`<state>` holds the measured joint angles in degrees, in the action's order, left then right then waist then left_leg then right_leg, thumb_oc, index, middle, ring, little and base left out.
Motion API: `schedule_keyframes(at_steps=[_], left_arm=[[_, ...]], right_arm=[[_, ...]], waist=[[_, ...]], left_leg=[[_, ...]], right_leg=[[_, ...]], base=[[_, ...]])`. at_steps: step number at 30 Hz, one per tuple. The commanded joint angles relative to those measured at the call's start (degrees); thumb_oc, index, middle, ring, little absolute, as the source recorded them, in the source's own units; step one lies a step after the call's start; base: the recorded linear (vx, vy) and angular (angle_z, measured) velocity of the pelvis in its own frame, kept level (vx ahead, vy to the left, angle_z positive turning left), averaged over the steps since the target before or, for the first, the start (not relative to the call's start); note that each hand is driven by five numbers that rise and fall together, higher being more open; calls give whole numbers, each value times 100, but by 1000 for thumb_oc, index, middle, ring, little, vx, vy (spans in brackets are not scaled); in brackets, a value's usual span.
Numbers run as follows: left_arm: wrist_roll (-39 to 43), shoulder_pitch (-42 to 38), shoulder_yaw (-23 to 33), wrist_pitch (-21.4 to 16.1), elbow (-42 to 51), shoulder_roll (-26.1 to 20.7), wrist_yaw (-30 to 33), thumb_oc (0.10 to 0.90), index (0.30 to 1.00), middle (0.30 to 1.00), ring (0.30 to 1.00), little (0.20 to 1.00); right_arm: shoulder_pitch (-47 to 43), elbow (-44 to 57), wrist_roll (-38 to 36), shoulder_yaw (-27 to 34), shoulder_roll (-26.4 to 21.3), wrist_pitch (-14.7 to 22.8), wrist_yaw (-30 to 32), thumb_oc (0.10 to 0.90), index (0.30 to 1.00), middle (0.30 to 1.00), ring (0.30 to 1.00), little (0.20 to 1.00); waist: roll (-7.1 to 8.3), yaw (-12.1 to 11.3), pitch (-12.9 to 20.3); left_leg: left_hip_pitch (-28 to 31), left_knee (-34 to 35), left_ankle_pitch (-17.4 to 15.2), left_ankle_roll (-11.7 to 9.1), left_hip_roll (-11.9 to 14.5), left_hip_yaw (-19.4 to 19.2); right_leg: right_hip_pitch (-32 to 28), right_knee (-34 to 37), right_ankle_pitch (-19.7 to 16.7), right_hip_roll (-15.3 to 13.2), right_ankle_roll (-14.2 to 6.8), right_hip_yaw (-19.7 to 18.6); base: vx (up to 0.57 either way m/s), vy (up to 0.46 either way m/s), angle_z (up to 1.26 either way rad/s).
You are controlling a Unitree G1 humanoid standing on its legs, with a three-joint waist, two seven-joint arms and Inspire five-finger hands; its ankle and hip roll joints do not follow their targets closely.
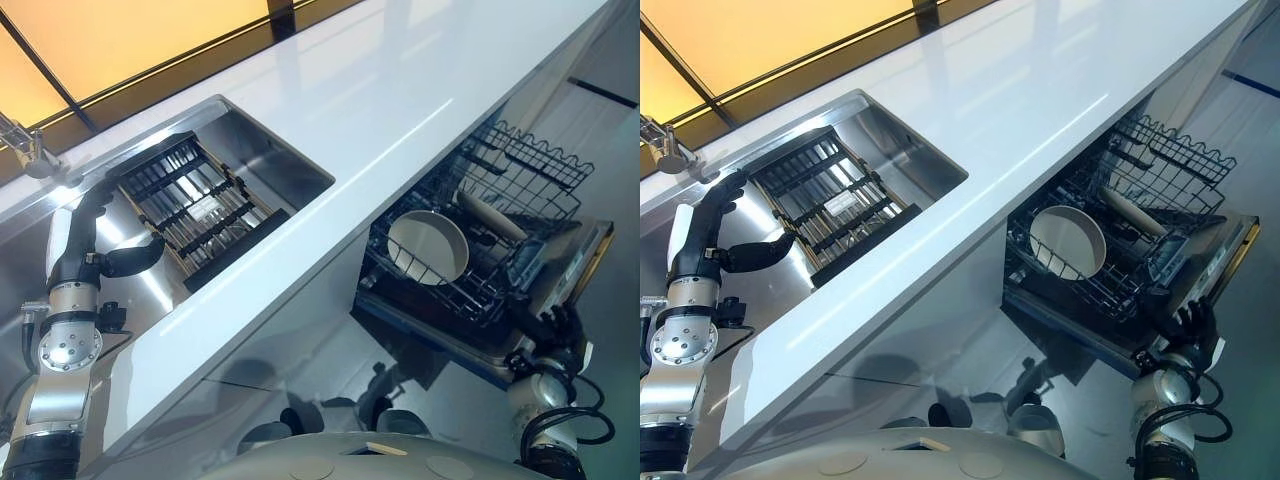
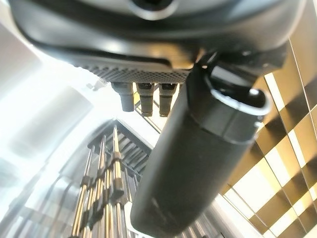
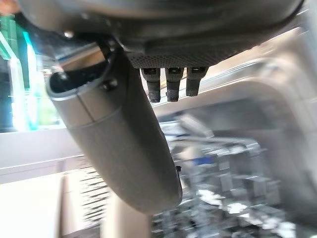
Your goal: Pick up plates and place into dishwasher.
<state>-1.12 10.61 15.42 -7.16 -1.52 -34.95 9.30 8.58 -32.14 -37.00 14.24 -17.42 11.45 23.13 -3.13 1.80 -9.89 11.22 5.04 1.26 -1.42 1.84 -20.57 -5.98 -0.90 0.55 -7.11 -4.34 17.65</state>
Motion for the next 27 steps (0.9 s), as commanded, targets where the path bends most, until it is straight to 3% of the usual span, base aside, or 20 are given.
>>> schedule_keyframes(at_steps=[1, 9, 13, 18, 20, 24, 27], left_arm=[[143, -598, 170, -153, 311, -763, 199, 800, 900, 900, 900, 900], [181, -685, 11, -51, 459, -810, 146, 800, 900, 900, 900, 900], [179, -693, -82, -70, 507, -776, 182, 800, 900, 900, 900, 900], [95, -750, -235, -90, 508, -698, 232, 800, 900, 900, 900, 900], [80, -811, -331, -112, 468, -673, 251, 800, 900, 900, 900, 900], [51, -886, -460, -92, 446, -651, 291, 800, 900, 900, 900, 900], [36, -975, -626, -100, 403, -662, 335, 800, 900, 900, 900, 900]], right_arm=[[-447, 156, -103, -26, -253, 323, -363, 800, 900, 900, 900, 900], [-734, 1, -591, -403, -305, 14, -1591, 800, 900, 900, 900, 900], [-884, 292, -1204, -687, -242, -281, -2620, 800, 900, 900, 900, 900], [-1095, 746, -1562, -1094, -156, -362, -3404, 800, 900, 900, 900, 900], [-1279, 983, -1653, -1400, -118, -563, -3739, 800, 900, 900, 900, 900], [-1524, 1160, -1596, -1708, -129, -736, -3873, 800, 900, 900, 900, 900], [-1853, 1258, -1562, -2007, -184, -644, -3857, 800, 900, 900, 900, 900]], waist=[[93, -107, 19], [-5, -285, -146], [-40, -374, -253], [-62, -500, -295], [-71, -605, -296], [-77, -725, -290], [-75, -885, -271]], left_leg=[[-265, -563, -861, 254, -401, 124], [-399, -650, -844, 248, -437, 294], [-399, -663, -842, 244, -444, 382], [-448, -700, -813, 249, -435, 467], [-467, -723, -798, 254, -437, 518], [-478, -721, -777, 263, -443, 579], [-489, -735, -763, 278, -458, 659]], right_leg=[[354, -463, 291, -21, -474, 347], [466, -572, 284, -104, -459, 480], [463, -634, 318, -134, -459, 571], [463, -678, 329, -190, -428, 699], [456, -703, 331, -225, -399, 793], [442, -733, 345, -260, -368, 889], [409, -777, 367, -289, -324, 1008]], base=[[40, -30, 5], [29, -6, 11], [21, 4, 10], [28, 11, 6], [39, 28, 16], [31, 29, 13], [50, 34, 15]])
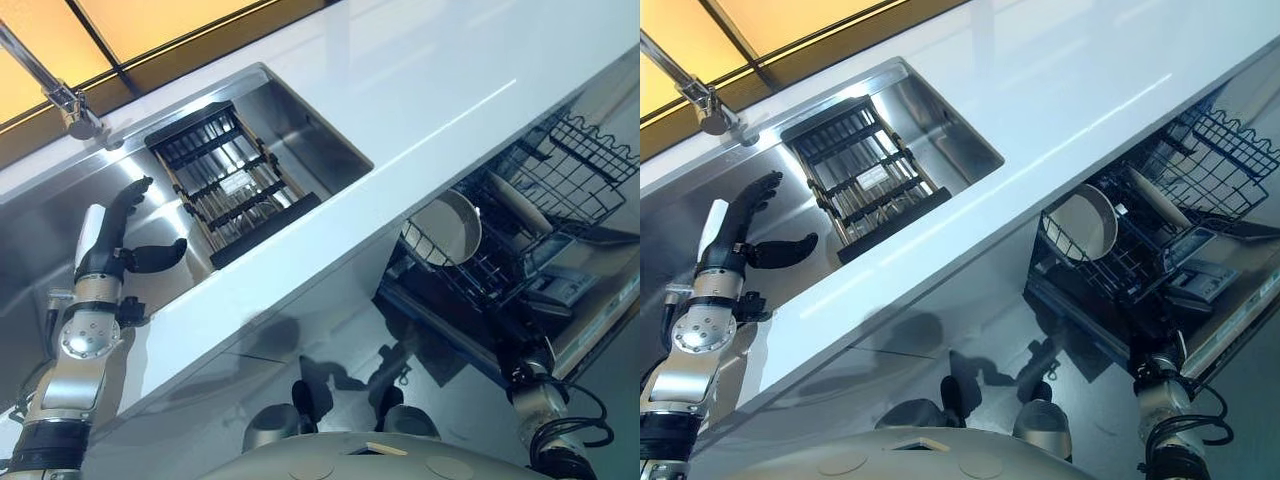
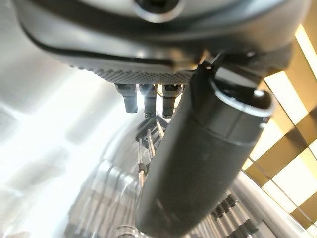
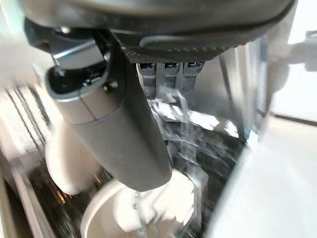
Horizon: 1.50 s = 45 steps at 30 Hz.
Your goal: Pick up plates and place into dishwasher.
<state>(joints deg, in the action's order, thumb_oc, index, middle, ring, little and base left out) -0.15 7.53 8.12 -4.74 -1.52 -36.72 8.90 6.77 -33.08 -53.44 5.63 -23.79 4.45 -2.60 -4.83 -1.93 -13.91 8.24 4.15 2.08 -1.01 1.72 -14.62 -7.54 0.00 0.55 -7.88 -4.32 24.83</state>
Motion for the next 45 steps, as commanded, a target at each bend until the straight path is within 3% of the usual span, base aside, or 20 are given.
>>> schedule_keyframes(at_steps=[1, 12, 15, 19, 22, 24, 30, 35, 39, 45], left_arm=[[-90, -691, 58, -344, 397, -478, 376, 800, 900, 900, 900, 900], [-97, -997, -253, -504, 231, -559, 137, 800, 900, 900, 900, 900], [-66, -1054, -279, -534, 175, -600, 69, 800, 900, 900, 900, 900], [-25, -1096, -274, -564, 126, -661, 13, 800, 900, 900, 900, 900], [-28, -1073, -242, -531, 154, -664, 28, 800, 900, 900, 900, 900], [-59, -1044, -226, -491, 204, -622, 78, 800, 900, 900, 900, 900], [-105, -734, -32, -497, 269, -445, 257, 800, 900, 900, 900, 900], [-114, -369, 319, -590, 309, -292, 349, 800, 900, 900, 900, 900], [-108, -125, 574, -723, 343, -233, 360, 800, 900, 900, 900, 900], [-84, -58, 821, -674, 436, -308, 293, 800, 900, 900, 900, 900]], right_arm=[[-1837, 1365, 74, -1230, 445, 152, -1212, 800, 900, 900, 900, 900], [-3780, 1626, 581, -1534, 427, 785, 72, 800, 900, 900, 900, 900], [-3964, 1499, 805, -1529, 374, 742, 331, 800, 900, 900, 900, 900], [-3867, 1285, 1404, -1423, 186, 211, 1153, 800, 900, 900, 900, 900], [-3426, 1253, 1643, -1276, 121, -115, 1484, 800, 900, 900, 900, 900], [-3106, 1308, 1606, -1152, 98, -110, 1660, 800, 900, 900, 900, 900], [-1813, 1641, 1327, -540, 421, 351, 2234, 800, 900, 900, 900, 900], [-959, 1911, 1467, -5, 737, 490, 2598, 800, 900, 900, 900, 900], [-468, 1759, 2080, 421, 702, 588, 2848, 800, 900, 900, 900, 900], [-149, 1493, 3008, 1008, 179, 820, 3395, 800, 900, 900, 900, 900]], waist=[[94, -569, 136], [127, -1098, 232], [141, -1152, 256], [180, -1141, 257], [197, -1037, 241], [206, -952, 220], [206, -584, 189], [240, -188, 185], [275, 39, 164], [337, 269, 162]], left_leg=[[-189, -653, -842, 242, -450, 102], [-171, -695, -873, 313, -540, 482], [-152, -680, -876, 319, -559, 527], [-87, -630, -890, 354, -586, 564], [-21, -574, -905, 378, -584, 542], [11, -563, -916, 398, -582, 510], [98, -530, -976, 436, -566, 324], [124, -493, -980, 432, -554, 114], [177, -466, -1004, 419, -537, -52], [204, -466, -1023, 400, -490, -264]], right_leg=[[550, -882, 378, -222, -307, 328], [508, -1179, 416, -382, -218, 741], [519, -1240, 405, -410, -225, 796], [591, -1402, 308, -466, -283, 835], [661, -1500, 231, -500, -340, 797], [703, -1535, 208, -504, -355, 739], [810, -1530, 139, -457, -425, 449], [868, -1289, 53, -330, -474, 103], [830, -1172, 82, -247, -519, -102], [782, -1059, 140, -146, -544, -323]], base=[[51, 27, 17], [44, 22, 21], [15, 8, 6], [-2, 7, 5], [-25, 21, 11], [-45, 34, 8], [-61, 37, 0], [-75, 33, -25], [-48, 14, -25], [-47, -26, -30]])
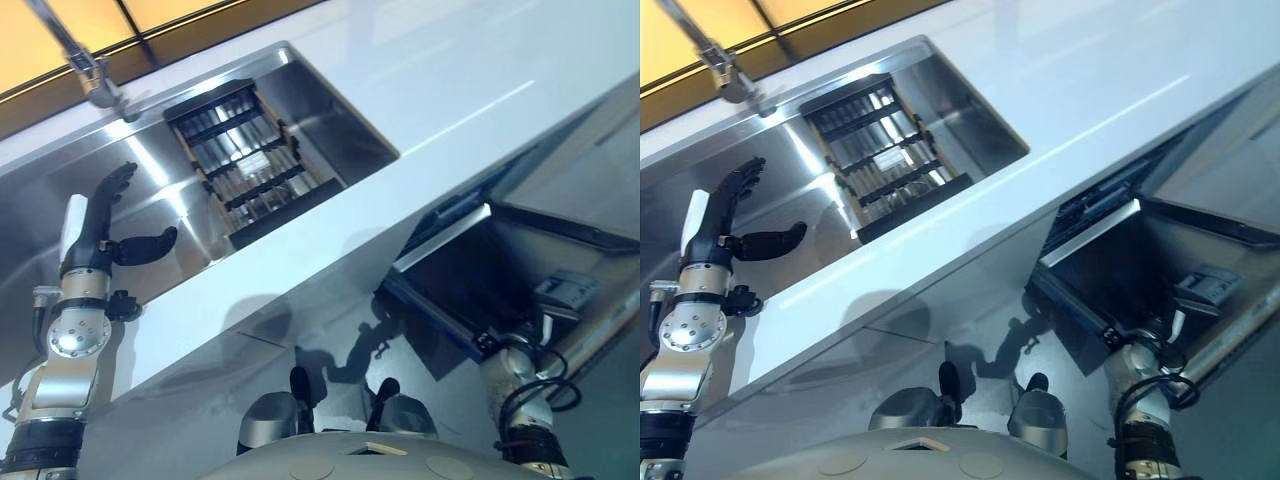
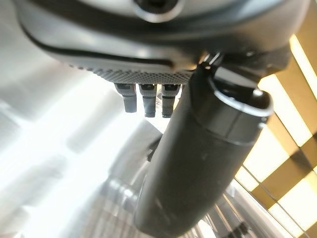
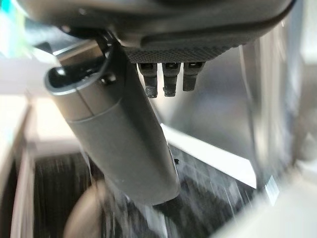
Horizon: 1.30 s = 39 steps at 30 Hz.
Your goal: Pick up plates and place into dishwasher.
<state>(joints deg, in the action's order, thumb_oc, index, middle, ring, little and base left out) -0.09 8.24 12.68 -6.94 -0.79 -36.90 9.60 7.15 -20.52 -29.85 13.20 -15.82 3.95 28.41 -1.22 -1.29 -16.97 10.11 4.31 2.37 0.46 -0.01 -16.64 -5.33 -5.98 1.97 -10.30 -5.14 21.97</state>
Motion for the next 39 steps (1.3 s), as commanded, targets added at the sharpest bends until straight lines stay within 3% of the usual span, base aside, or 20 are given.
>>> schedule_keyframes(at_steps=[1, 9, 14, 19, 22, 25, 31, 36, 39], left_arm=[[-79, -158, 383, -440, 349, -321, 211, 800, 900, 900, 900, 900], [46, -357, 470, -399, 176, -544, 120, 800, 900, 900, 900, 900], [280, -552, 397, -340, 34, -725, 39, 800, 900, 900, 900, 900], [451, -780, 272, -254, -90, -920, -23, 800, 900, 900, 900, 900], [594, -933, 163, -201, -151, -996, -82, 800, 900, 900, 900, 900], [907, -1355, -60, -195, -216, -1095, 56, 800, 900, 900, 900, 900], [1237, -1764, -258, -466, -139, -1153, 522, 800, 900, 900, 900, 900], [1290, -2043, -319, -612, -108, -1192, 783, 800, 900, 900, 900, 900], [1281, -2148, -332, -775, -244, -1207, 855, 800, 900, 900, 900, 900]], right_arm=[[-186, 181, 769, 341, -697, 941, 432, 800, 900, 900, 900, 900], [-195, -302, 840, 1112, -1142, 1247, 843, 800, 900, 900, 900, 900], [-181, -1209, -102, 1427, -1292, 1144, 356, 800, 900, 900, 900, 900], [-249, -2213, -1410, 1483, -1318, 798, -444, 800, 900, 900, 900, 900], [-302, -2745, -2026, 1545, -1341, 822, -750, 800, 900, 900, 900, 900], [-563, -3380, -2909, 1636, -1547, 1003, -1014, 800, 900, 900, 900, 900], [-937, -3561, -3415, 1664, -1827, 1139, -840, 800, 900, 900, 900, 900], [-1128, -3434, -4451, 1540, -1893, 1231, -1826, 800, 900, 900, 900, 900], [-1248, -3455, -5054, 1361, -1916, 1232, -2797, 800, 900, 900, 900, 900]], waist=[[-20, 230, 473], [26, 425, 509], [43, 508, 505], [24, 504, 449], [1, 486, 395], [-146, 475, 37], [-417, 486, -527], [-527, 486, -901], [-569, 463, -1083]], left_leg=[[18, -484, -1058, 246, -308, -95], [-53, -617, -1124, 216, -224, -363], [-66, -677, -1202, 207, -173, -466], [-137, -746, -1210, 207, -101, -548], [-221, -894, -1250, 218, -51, -562], [-745, -1554, -1403, 213, 157, -610], [-1646, -2698, -1793, 237, 390, -594], [-2399, -3584, -2050, 290, 513, -527], [-2977, -4300, -2279, 335, 534, -414]], right_leg=[[546, -433, 25, 121, -460, -65], [514, -261, 123, 247, -438, -274], [537, -276, 164, 265, -472, -356], [633, -472, 246, 227, -484, -288], [726, -641, 310, 182, -465, -254], [1149, -1197, 514, -31, -333, -167], [1944, -2331, 1046, -330, -92, -258], [2737, -3427, 1454, -583, 144, -256], [3262, -4068, 1691, -713, 327, -269]], base=[[-41, -41, -33], [-40, -52, -27], [-6, -92, -14], [15, -107, -15], [18, -121, -5], [-140, -115, -6], [-147, -9, -4], [-124, -28, 4], [-64, -37, -4]])
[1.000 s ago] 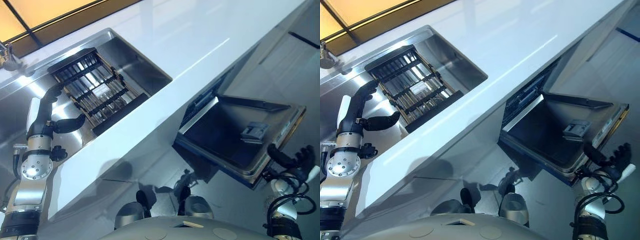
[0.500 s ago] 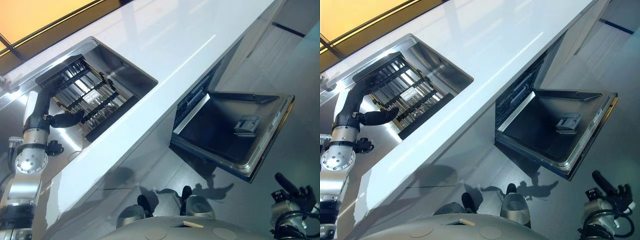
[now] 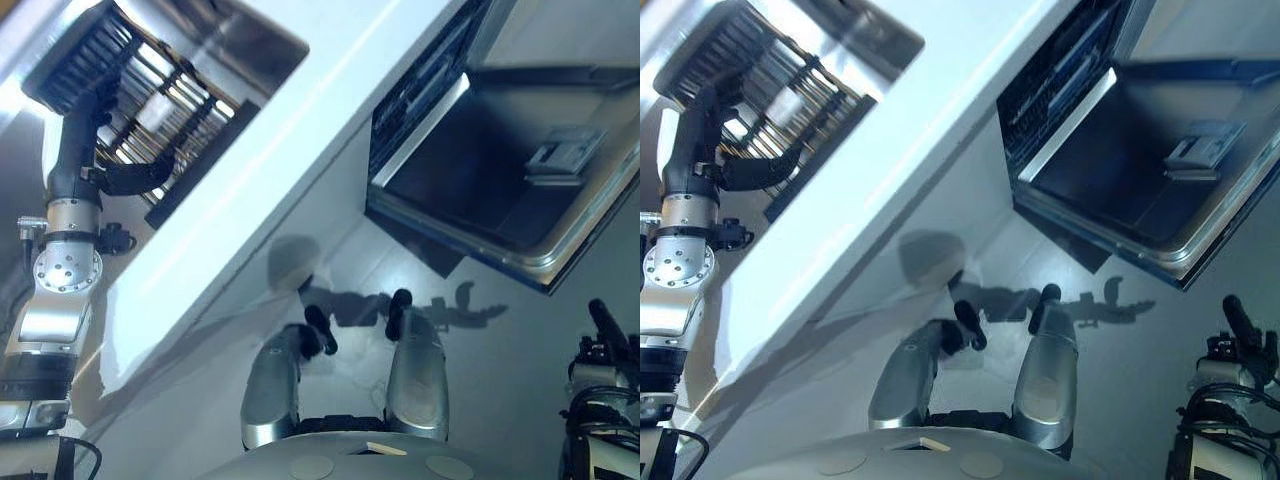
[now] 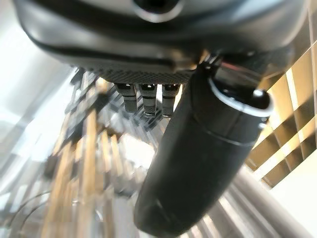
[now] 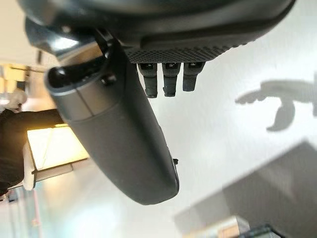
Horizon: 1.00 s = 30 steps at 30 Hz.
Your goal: Pick up plates and place into dishwasher.
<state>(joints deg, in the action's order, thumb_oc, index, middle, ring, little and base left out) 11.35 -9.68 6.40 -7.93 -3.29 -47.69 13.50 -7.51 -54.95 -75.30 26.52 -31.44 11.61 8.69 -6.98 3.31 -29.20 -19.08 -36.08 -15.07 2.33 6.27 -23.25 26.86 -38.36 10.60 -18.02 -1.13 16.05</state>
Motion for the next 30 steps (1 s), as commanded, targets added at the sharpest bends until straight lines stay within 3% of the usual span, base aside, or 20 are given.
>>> schedule_keyframes(at_steps=[1, 9, 13, 15, 20, 24, 30], left_arm=[[133, -380, 285, -703, -40, -132, 457, 800, 900, 900, 900, 900], [242, -522, 224, -698, -56, -213, 444, 800, 900, 900, 900, 900], [234, -432, 251, -741, -22, -152, 393, 800, 900, 900, 900, 900], [213, -321, 318, -868, -29, -124, 306, 800, 900, 900, 900, 900], [131, -118, 427, -1116, -95, -69, 249, 800, 900, 900, 900, 900], [158, -25, 520, -1274, -156, -114, 228, 800, 900, 900, 900, 900], [130, 54, 615, -1408, -281, -54, 208, 800, 900, 900, 900, 900]], right_arm=[[186, -87, -468, 12, -401, 436, -950, 800, 900, 900, 900, 900], [-328, -309, -612, -271, -796, -41, -1848, 800, 900, 900, 900, 900], [-524, 166, -1202, -604, -626, -595, -3319, 800, 900, 900, 900, 900], [-568, 741, -1557, -911, -446, -1062, -4485, 800, 900, 900, 900, 900], [-657, 1781, -1516, -1478, -353, -1317, -5794, 800, 900, 900, 900, 900], [-983, 2837, -1332, -1777, -347, -1548, -6020, 800, 900, 900, 900, 900], [-1627, 4272, -424, -2297, -202, -1833, -5803, 800, 900, 900, 900, 900]], waist=[[-4, -1, 121], [-74, -129, -57], [-64, -213, -59], [-39, -289, -59], [43, -404, -59], [77, -535, -59], [54, -663, -59]], left_leg=[[-198, -431, -591, 161, -84, 274], [-1000, -1320, -816, 176, -80, 524], [-1137, -1463, -850, 152, -75, 556], [-1120, -1473, -863, 131, -84, 563], [-1089, -1424, -669, 17, -40, 601], [-1052, -1320, -504, -42, -44, 643], [-968, -1188, -331, -88, -101, 671]], right_leg=[[170, -968, 878, 27, -37, 311], [825, -1646, 1122, -85, 180, 245], [902, -1731, 1162, -135, 205, 297], [860, -1704, 1143, -169, 184, 349], [692, -1472, 996, -218, 74, 432], [569, -1291, 890, -206, 18, 493], [442, -1167, 823, -206, -6, 484]], base=[[-33, -22, -1], [-18, -6, -2], [12, 6, 4], [19, 14, -1], [30, 22, -4], [13, 10, -5], [23, 52, -5]])
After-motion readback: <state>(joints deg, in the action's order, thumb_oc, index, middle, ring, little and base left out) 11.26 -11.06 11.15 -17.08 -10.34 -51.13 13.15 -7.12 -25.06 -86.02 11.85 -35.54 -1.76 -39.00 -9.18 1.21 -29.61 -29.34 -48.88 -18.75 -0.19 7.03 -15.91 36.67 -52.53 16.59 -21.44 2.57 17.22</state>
